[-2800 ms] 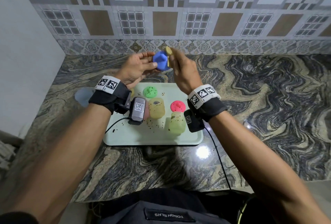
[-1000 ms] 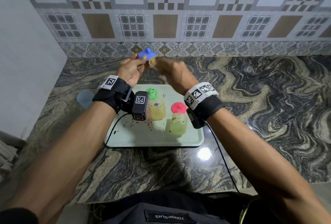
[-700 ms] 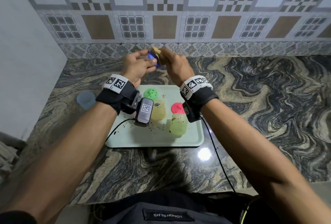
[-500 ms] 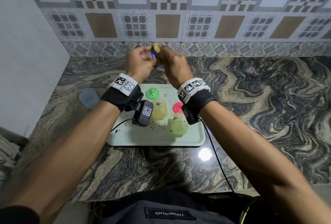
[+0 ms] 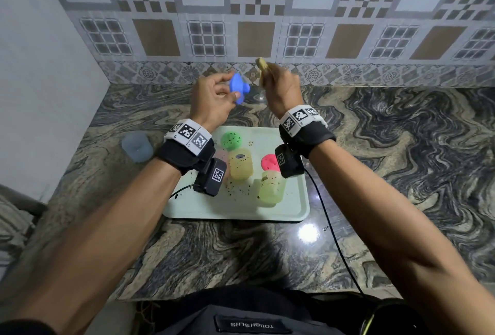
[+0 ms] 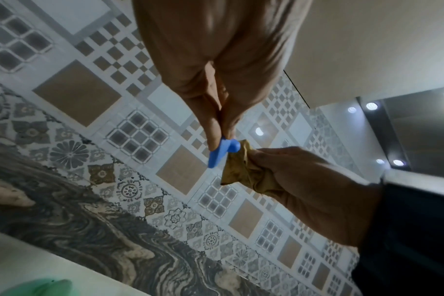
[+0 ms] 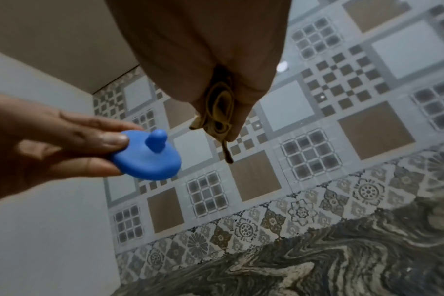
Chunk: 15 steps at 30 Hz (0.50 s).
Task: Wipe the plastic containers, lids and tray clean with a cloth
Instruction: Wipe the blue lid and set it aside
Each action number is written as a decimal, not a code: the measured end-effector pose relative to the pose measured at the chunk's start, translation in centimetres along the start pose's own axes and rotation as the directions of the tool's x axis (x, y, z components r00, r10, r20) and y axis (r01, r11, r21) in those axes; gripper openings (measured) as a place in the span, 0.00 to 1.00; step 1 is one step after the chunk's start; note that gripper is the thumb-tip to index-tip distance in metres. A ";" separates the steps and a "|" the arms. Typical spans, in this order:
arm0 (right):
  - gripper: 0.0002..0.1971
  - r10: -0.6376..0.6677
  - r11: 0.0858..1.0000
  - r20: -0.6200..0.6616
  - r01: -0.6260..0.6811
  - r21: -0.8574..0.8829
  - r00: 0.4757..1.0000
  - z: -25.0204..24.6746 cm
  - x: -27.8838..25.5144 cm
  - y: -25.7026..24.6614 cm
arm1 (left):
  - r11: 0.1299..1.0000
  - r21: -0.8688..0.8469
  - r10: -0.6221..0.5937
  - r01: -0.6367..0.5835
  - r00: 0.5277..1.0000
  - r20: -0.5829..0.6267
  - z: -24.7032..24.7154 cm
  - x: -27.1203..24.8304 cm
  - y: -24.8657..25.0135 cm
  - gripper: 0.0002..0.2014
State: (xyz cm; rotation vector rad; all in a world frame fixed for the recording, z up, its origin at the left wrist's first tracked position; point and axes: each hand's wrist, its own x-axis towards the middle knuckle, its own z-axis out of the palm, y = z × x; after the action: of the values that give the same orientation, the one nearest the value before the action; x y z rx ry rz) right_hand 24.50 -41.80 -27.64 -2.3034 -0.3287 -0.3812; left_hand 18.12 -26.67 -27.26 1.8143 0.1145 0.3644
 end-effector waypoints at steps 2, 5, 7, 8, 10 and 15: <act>0.14 -0.041 0.998 0.021 0.040 0.047 0.999 -0.2 0.1 0.0 | 0.998 -0.067 -0.013 0.015 0.999 0.030 0.0 0.0 0.3 0.25; 0.16 -0.109 0.989 0.068 0.102 0.107 0.992 0.5 0.0 -0.5 | 0.986 -0.158 -0.034 0.046 0.997 0.072 0.2 0.3 0.9 0.25; 0.16 -0.126 0.986 0.076 0.117 0.118 0.989 0.8 -0.5 -0.7 | 0.962 -0.257 -0.075 0.088 0.995 0.063 0.1 0.6 0.9 0.24; 0.15 -0.126 0.986 0.076 0.116 0.121 0.989 1.1 -0.8 -0.8 | 0.946 -0.305 -0.095 0.106 0.994 0.049 0.0 0.8 0.8 0.23; 0.14 -0.108 0.986 0.064 0.099 0.138 0.992 1.4 -1.6 -1.4 | 0.918 -0.376 -0.144 0.130 0.990 -0.010 -0.2 1.2 0.8 0.23; 0.13 -0.360 0.932 0.165 0.344 0.116 0.918 1.9 -3.2 -2.2 | 0.829 -0.522 -0.281 0.200 0.957 -0.079 -2.0 2.9 -0.3 0.22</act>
State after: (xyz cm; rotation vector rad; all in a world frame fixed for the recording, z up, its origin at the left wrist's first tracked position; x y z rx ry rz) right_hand 21.08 -39.30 -28.61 -2.1976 -0.8454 -0.3229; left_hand 20.25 -23.99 -26.56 1.2238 0.3226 0.3163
